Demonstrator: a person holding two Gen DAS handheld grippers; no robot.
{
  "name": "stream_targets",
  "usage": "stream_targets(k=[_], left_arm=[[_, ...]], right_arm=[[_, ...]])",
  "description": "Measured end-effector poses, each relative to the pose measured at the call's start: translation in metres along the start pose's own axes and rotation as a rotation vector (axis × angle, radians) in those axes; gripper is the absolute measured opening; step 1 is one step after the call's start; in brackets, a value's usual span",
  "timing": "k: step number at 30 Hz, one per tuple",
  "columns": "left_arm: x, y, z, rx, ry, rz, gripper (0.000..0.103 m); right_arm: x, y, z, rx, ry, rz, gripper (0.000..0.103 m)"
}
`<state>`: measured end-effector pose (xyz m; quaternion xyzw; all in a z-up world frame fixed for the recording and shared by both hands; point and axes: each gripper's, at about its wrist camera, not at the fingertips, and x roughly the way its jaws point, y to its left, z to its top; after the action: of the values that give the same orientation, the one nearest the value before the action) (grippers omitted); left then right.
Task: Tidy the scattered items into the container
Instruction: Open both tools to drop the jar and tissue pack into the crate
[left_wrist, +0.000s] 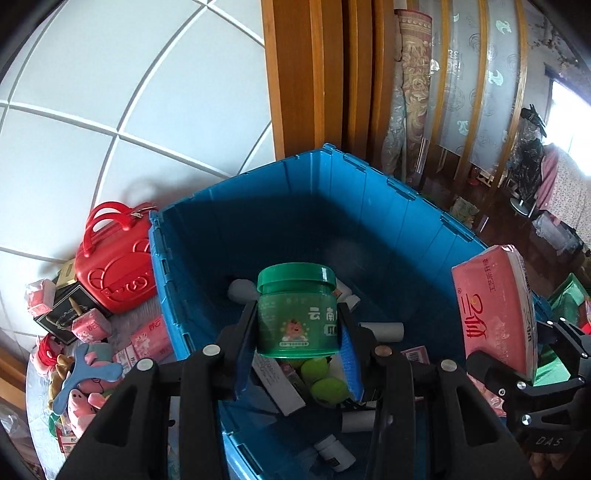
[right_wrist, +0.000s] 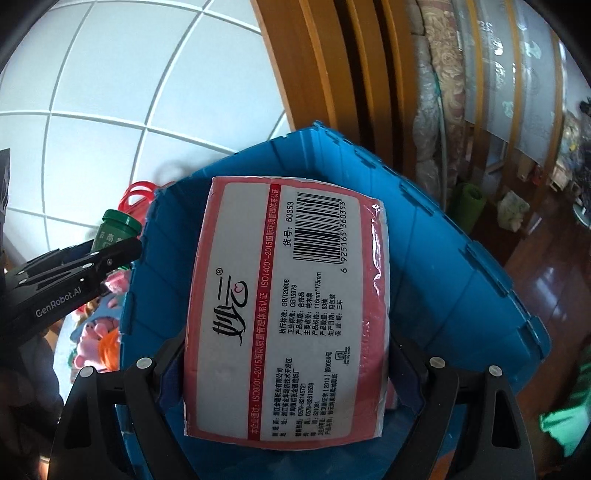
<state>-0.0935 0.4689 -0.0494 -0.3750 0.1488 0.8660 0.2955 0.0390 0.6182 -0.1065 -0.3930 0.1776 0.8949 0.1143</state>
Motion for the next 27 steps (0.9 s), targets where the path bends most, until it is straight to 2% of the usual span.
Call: stream_targets(k=[4,5,6,7,8,14,18,23,27], left_arm=[[0.002,-0.015,0.007,0.018,-0.023,-0.009,0.04],[0.001,-0.018,0.008,0.015,-0.039,-0.003,0.043],[-0.001,-0.019,0.009,0.008,-0.052,0.005,0.076],[-0.005,-0.017,0.01,-0.006,-0.068,0.001,0.099],[-0.008,-0.013,0.009,-0.023,-0.088,-0.014,0.103],[-0.015,0.027,-0.009,-0.079,-0.054,0.011,0.103],[-0.025,0.061,-0.033,-0.138,-0.042,0.039,0.103],[-0.045,0.109,-0.074,-0.195,-0.038,0.11,0.103],[-0.065,0.156,-0.118,-0.242,-0.026,0.195,0.103]], right_arm=[[0.001,-0.012,0.0,0.022,-0.003,-0.031,0.089],[0.001,-0.015,0.0,0.031,-0.013,-0.043,0.091],[0.0,-0.017,0.0,0.043,-0.026,-0.06,0.095],[-0.001,-0.018,0.0,0.052,-0.04,-0.078,0.101],[-0.002,-0.019,0.001,0.058,-0.053,-0.094,0.103],[-0.005,0.0,0.006,0.017,-0.086,-0.079,0.103],[-0.003,0.026,0.008,-0.032,-0.087,-0.034,0.103],[-0.002,0.073,0.005,-0.127,-0.094,0.039,0.103],[0.0,0.12,-0.001,-0.196,-0.093,0.123,0.103]])
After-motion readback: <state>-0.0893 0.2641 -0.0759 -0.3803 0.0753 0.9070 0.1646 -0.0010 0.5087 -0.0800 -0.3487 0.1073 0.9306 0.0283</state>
